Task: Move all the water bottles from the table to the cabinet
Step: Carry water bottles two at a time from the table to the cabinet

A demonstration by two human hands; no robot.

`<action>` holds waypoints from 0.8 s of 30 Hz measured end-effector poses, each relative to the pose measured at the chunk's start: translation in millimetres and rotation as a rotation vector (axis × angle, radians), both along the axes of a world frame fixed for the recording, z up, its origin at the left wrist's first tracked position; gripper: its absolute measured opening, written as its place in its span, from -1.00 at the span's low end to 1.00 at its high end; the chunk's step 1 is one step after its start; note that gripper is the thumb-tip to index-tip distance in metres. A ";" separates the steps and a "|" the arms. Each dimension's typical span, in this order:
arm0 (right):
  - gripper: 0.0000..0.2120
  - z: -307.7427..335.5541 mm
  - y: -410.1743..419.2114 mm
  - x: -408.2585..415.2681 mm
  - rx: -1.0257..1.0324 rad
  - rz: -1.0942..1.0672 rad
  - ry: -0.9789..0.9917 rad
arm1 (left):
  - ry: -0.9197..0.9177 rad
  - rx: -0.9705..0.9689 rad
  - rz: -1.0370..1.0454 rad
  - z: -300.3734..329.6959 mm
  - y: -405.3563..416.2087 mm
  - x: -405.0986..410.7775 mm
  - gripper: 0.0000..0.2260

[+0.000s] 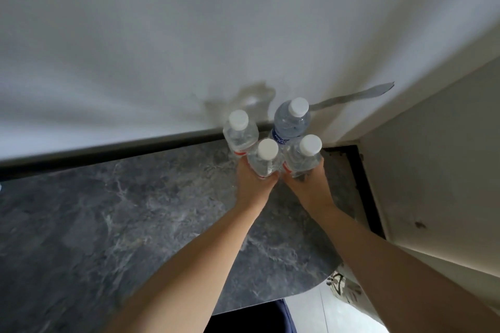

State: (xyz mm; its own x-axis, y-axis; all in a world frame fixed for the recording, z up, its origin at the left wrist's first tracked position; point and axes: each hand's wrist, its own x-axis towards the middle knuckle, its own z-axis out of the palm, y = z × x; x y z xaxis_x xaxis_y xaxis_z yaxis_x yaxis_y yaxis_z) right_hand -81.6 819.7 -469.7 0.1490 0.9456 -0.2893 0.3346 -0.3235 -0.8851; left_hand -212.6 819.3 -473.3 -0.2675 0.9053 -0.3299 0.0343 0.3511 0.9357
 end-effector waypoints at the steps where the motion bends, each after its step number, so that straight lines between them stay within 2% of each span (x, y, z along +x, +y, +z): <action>1: -0.38 -1.6 0.2 0.8 -0.012 0.009 0.004 | 0.005 -0.014 -0.011 2.4 0.0 -0.2 -0.62; 4: -0.23 -9.3 1.0 3.4 -0.039 0.045 -0.009 | 0.028 -0.055 -0.091 13.2 -1.2 -5.7 -0.60; 7: -0.18 3.4 -4.7 2.1 -0.092 0.031 -0.041 | 0.014 -0.127 -0.150 35.0 -3.9 -13.8 -0.69; 11: -0.12 61.8 -18.5 -6.7 -0.178 0.028 -0.120 | 0.065 -0.198 -0.233 84.7 -13.7 -29.8 -0.64; 14: -0.10 102.5 -24.2 -8.4 -0.254 0.034 -0.219 | 0.175 -0.223 -0.299 122.5 -24.8 -42.4 -0.56; 17: -0.10 154.2 -34.8 -11.4 -0.254 0.062 -0.311 | 0.272 -0.203 -0.356 172.9 -38.9 -58.1 -0.57; 20: -0.18 205.1 -46.4 -18.4 -0.235 0.186 -0.478 | 0.394 -0.193 -0.449 221.6 -49.9 -71.0 -0.61; 24: -0.49 252.8 -57.7 -36.9 -0.234 0.425 -0.719 | 0.680 -0.113 -0.612 271.6 -67.4 -87.7 -0.66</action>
